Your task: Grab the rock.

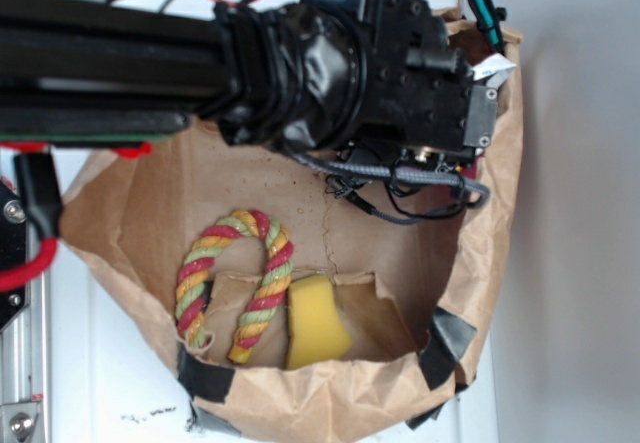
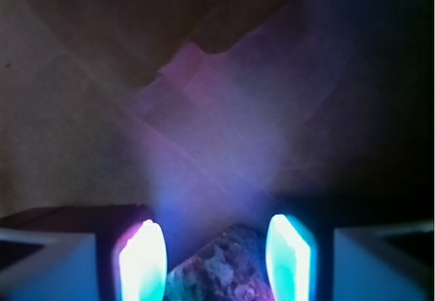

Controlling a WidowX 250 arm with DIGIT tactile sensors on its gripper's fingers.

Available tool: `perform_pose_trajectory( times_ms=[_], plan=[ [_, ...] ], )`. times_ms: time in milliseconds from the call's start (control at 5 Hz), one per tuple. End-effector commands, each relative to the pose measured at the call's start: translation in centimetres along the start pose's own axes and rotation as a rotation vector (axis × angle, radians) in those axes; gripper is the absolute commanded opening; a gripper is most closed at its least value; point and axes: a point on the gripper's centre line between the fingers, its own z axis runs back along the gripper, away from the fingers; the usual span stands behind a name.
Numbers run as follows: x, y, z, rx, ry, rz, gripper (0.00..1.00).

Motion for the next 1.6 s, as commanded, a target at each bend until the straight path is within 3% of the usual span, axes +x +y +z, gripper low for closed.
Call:
perform_pose_trajectory(
  times_ms=[0, 200, 400, 600, 800, 1000, 1400],
  plan=[
    [-0.2, 2.6, 1.5, 0.075, -0.039, 0.029, 0.00],
    [-0.2, 2.7, 1.9, 0.063, -0.044, 0.040, 0.00],
    [-0.1, 2.5, 3.5, 0.004, -0.068, 0.107, 0.00],
    [0.8, 1.2, 8.6, -0.141, -0.183, 0.263, 0.00],
    [1.2, 0.1, 13.3, -0.200, -0.267, 0.399, 0.00],
    [0.3, -1.1, 16.2, -0.271, -0.291, 0.460, 0.00],
    [-0.1, -2.9, 18.8, -0.316, -0.252, 0.516, 0.00]
  ],
)
